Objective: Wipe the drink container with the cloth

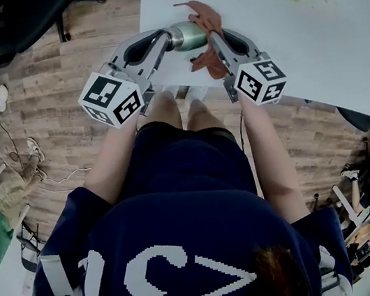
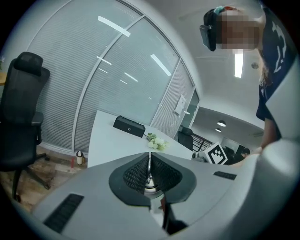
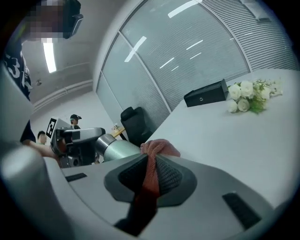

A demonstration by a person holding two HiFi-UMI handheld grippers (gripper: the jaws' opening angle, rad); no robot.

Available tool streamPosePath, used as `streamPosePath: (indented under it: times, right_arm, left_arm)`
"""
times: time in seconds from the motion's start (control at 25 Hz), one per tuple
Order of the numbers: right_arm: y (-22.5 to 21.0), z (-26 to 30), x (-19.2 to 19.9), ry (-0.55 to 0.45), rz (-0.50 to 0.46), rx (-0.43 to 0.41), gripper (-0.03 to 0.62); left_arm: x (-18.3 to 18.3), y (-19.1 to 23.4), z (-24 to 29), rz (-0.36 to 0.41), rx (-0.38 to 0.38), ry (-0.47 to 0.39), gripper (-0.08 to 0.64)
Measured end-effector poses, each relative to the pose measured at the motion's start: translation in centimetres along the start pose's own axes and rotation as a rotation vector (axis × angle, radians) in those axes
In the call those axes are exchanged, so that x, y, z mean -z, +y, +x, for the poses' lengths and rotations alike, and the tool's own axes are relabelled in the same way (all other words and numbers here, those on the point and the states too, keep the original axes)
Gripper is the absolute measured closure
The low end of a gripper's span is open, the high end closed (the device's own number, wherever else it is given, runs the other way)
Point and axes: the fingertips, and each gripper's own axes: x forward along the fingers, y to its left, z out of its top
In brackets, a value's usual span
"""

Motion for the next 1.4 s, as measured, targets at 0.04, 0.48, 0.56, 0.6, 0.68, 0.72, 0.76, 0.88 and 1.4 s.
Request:
streamPosePath:
  times: [0.04,0.48,0.56,0.6,0.68,0.72,0.76,0.88,1.4]
  right_arm:
    - [-0.3,-0.1,0.2,0.002,0.001,0.009,0.535]
    - [9.0,0.9,-4.7,-0.142,0.007,-0.207,0.535]
    - [10.3,0.9,-5.3,-0.167,0.016,-0.236,0.535]
    - [10.5,0.9,-5.3,-0.169,0.010,-0.234,0.535]
    - [9.7,0.9,-4.7,-0.155,-0.014,-0.201,0.535]
    - [8.9,0.9,-4.2,-0.145,-0.023,-0.176,0.535]
    - [7.9,0.8,-3.8,-0.137,-0.028,-0.150,0.535]
    - [5.0,0.3,-2.6,-0.113,-0.043,-0.070,0.535]
    - [4.2,0.3,-1.9,-0.098,-0.050,-0.022,0.535]
  left_arm:
    - [0.0,0.0,0.0,-0.007,-0.006,0.001,0.537]
    - [-0.3,0.4,0.7,-0.059,-0.072,0.020,0.537]
    - [-0.4,0.2,0.9,-0.056,-0.081,0.025,0.537]
    - [-0.4,0.2,0.9,-0.057,-0.085,0.027,0.537]
    - [-0.3,0.4,0.9,-0.062,-0.092,0.027,0.537]
    - [-0.3,0.5,0.9,-0.067,-0.095,0.026,0.538]
    - [-0.3,0.6,0.8,-0.072,-0.097,0.025,0.537]
    - [-0.4,1.1,0.7,-0.088,-0.103,0.021,0.537]
    - [-0.6,1.9,0.8,-0.187,-0.159,0.006,0.537]
